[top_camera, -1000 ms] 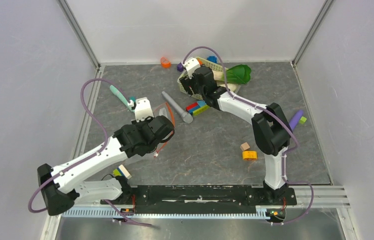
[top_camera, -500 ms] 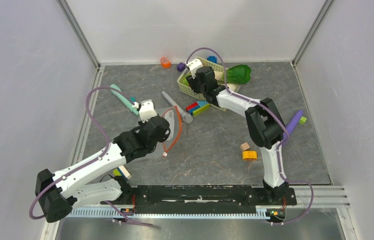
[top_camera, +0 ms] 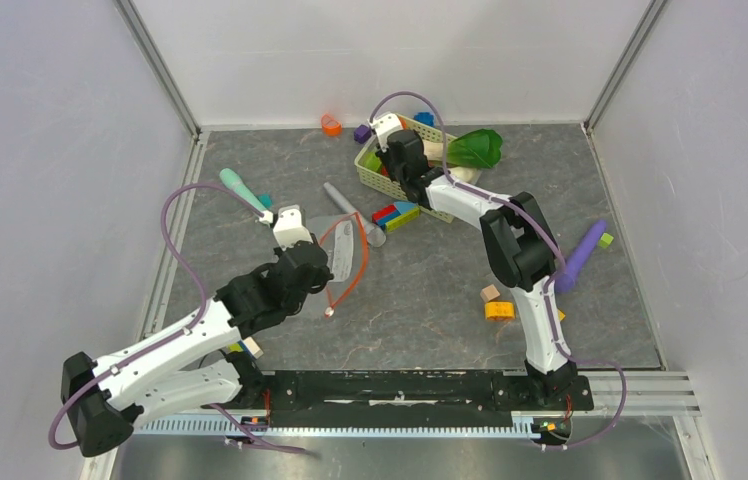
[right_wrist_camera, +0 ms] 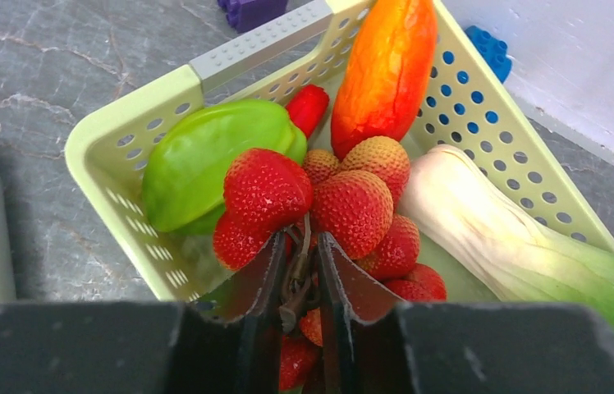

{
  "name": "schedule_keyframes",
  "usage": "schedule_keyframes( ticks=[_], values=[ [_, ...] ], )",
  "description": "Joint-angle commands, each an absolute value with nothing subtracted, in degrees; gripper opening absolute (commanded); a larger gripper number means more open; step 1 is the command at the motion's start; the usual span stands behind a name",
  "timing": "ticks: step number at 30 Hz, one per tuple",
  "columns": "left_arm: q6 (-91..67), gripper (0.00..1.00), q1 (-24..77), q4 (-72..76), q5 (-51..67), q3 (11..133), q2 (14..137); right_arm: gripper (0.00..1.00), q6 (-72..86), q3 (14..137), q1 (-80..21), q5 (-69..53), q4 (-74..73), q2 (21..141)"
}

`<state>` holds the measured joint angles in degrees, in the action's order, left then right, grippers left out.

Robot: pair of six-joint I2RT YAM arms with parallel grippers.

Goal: Place the food in the zip-top bag and seal the zipper
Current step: Pick up the fake fruit from the bin.

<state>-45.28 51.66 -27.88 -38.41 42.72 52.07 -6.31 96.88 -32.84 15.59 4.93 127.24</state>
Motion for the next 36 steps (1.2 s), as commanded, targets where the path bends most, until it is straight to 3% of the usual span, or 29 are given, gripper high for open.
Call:
schedule_keyframes(
  ticks=[1,7,27,36],
  values=[
    [-42.71,0.02,52.29,-24.56,-38.45,42.29,50.51,0.17,-4.5,99.2,-32.53,19.38,7.15,127.5],
    [-42.8,0.02,52.47,-24.33,-39.01,41.84,49.73,0.0,-6.15,99.18,-32.51,19.85,8.37,125.01],
    [-44.27,0.02,52.47,-24.26,-40.93,40.46,47.08,0.0,-10.97,96.23,-32.52,20.67,12.38,107.4],
    [-45.17,0.02,52.47,-24.19,-41.39,39.92,45.72,0.0,-1.65,81.56,-32.59,8.66,16.53,93.06]
  ],
)
